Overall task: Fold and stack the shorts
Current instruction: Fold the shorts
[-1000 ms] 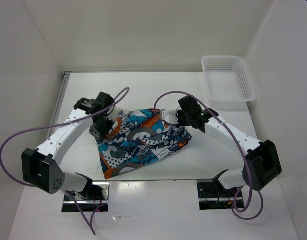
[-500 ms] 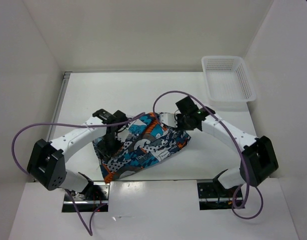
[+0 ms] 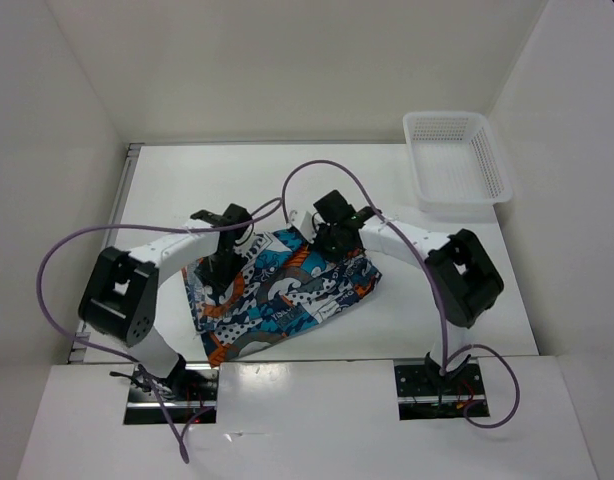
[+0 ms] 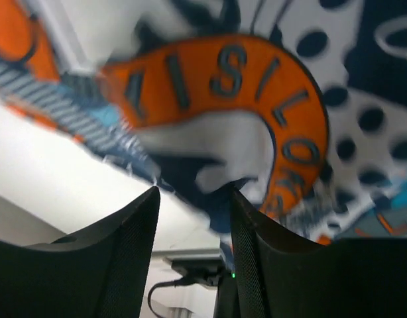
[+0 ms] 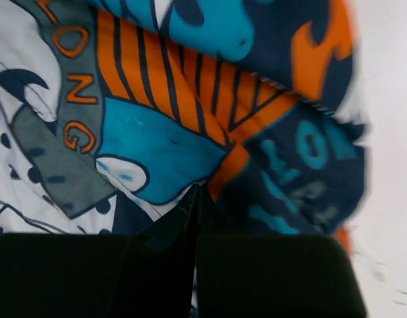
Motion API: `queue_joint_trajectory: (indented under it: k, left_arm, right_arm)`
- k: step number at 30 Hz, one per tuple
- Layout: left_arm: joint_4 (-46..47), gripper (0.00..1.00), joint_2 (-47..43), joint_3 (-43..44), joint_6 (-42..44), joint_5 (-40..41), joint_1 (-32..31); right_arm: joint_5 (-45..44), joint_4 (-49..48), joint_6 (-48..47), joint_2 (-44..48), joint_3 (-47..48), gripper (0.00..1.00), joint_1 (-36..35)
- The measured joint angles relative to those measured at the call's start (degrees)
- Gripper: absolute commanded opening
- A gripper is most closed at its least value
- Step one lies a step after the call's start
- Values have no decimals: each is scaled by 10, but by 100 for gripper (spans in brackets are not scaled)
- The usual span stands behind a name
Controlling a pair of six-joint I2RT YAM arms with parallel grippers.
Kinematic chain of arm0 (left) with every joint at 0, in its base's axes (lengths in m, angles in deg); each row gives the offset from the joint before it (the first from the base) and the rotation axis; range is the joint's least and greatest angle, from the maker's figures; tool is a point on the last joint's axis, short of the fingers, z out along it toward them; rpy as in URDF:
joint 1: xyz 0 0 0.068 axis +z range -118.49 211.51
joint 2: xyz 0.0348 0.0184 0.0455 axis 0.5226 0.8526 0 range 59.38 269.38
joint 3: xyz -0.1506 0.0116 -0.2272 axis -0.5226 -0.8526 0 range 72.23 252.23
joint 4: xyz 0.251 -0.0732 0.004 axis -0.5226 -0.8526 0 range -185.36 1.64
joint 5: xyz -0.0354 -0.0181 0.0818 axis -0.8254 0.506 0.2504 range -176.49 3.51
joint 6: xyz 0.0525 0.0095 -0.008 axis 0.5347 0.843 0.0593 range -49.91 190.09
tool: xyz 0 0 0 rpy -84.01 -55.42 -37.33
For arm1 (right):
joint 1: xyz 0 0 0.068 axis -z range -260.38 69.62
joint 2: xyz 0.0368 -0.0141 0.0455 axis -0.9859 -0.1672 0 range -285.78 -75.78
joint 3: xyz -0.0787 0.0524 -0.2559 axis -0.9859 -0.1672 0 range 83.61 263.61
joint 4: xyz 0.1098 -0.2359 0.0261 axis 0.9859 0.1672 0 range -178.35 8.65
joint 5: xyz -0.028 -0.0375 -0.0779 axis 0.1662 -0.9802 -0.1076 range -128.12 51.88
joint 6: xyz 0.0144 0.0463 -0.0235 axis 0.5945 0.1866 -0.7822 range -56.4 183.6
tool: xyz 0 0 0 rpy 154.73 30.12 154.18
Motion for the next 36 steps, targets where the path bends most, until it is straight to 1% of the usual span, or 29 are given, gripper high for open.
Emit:
queue_joint_trajectory:
  k: [5,8,10,15,19,22,23,25,26,27,30,31,33,36]
  left_arm:
    - [61,53,75,-43,0,15,5]
    - [54,53,95,-36,1,17,20]
    - [35,53,119,-13,2,16,39]
    - [-32,53,219,103,4,17,105]
    - [-58,53,295,226,14,40,127]
    - [-37,53,348,334,16,71,136]
    - [-19,55,364,370,17,78,139]
    - [45,58,392,434,16,83,146]
    - [80,62,401,455,14,81,150]
    - [112,65,409,472,13,76,154]
    - [160,71,400,481,12,56,162]
    - [168,71,389,474,13,47,163]
    - [178,71,351,442,12,29,165]
    - [176,71,271,385,12,7,168]
  right_arm:
    - [1,17,51,-65,2,0,2]
    - [-4,18,88,-91,23,0,2]
    - [-11,10,123,-110,45,0,3]
    - [-31,-14,222,-174,128,0,27]
    - [-60,-26,258,-259,250,0,56]
    - [-92,-40,271,-325,350,0,75]
    - [-99,-42,274,-337,369,0,79]
    - [-111,-42,281,-349,395,0,88]
    - [-111,-41,284,-349,399,3,91]
    - [-111,-40,291,-348,405,14,92]
    - [-101,-39,307,-337,412,26,92]
    - [-96,-37,311,-330,412,35,91]
    - [-90,-36,318,-309,412,39,90]
    - [-83,-37,326,-265,412,38,94]
